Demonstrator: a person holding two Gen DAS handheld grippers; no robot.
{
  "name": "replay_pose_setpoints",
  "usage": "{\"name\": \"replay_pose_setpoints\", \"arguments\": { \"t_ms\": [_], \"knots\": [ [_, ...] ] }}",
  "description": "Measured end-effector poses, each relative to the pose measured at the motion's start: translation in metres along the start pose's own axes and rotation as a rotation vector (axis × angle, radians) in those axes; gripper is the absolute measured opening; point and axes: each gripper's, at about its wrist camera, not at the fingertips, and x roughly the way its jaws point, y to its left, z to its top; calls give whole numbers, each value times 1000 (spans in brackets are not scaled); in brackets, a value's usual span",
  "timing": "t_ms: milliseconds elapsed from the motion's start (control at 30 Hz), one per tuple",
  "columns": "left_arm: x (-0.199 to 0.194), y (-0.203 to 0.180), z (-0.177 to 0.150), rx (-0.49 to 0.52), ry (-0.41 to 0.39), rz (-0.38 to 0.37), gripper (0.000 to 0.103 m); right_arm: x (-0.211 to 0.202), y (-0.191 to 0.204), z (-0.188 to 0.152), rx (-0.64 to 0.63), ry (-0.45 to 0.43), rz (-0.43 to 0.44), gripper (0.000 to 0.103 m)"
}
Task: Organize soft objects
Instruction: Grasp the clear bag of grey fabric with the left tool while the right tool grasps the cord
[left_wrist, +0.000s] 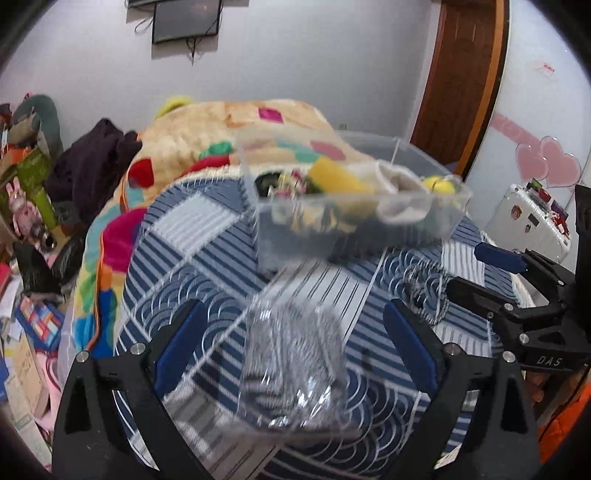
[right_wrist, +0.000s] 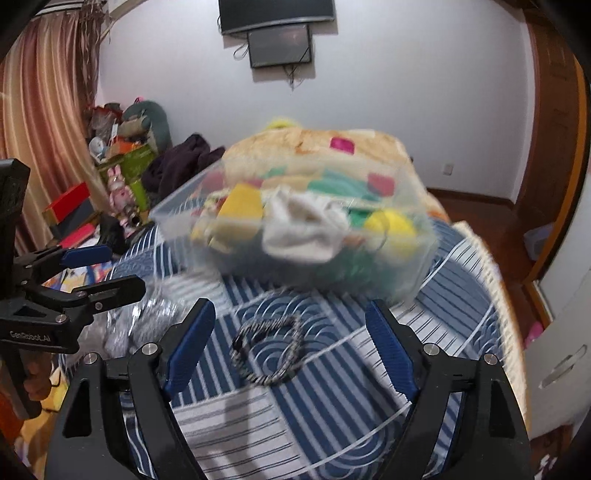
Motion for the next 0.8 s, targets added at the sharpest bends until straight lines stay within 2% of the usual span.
{"name": "replay_pose_setpoints", "arguments": {
  "t_ms": [100, 233, 267, 333, 433, 467, 633, 733, 800],
  "knots": [
    [4, 4, -12, -23, 9, 12, 97, 10, 4, -7, 4, 42, 24, 81],
    [10, 6, -30, -52, 37, -21, 96, 28, 7, -15, 7, 117, 54, 81],
    [11, 6, -33, -54, 39, -25, 90, 31, 7, -15, 10, 130, 59, 77],
    [11, 3, -38, -32, 20, -7, 87, 33, 9, -18, 5, 138, 50, 70],
    [11, -5, -41, 5, 7, -22, 79, 29, 16, -20, -48, 128, 8, 50],
    [11, -8, -41, 17, 3, -26, 72, 29, 17, -21, -57, 125, 1, 46],
    [9, -15, -40, 44, -1, -43, 50, 25, 17, -20, -65, 111, 13, 23],
    [6, -15, -39, 36, -8, -63, 35, 23, 7, -21, -33, 108, 46, 18],
    [1, -15, -36, 35, -24, -72, 32, 20, 4, -23, -16, 103, 58, 15]
  ]
}}
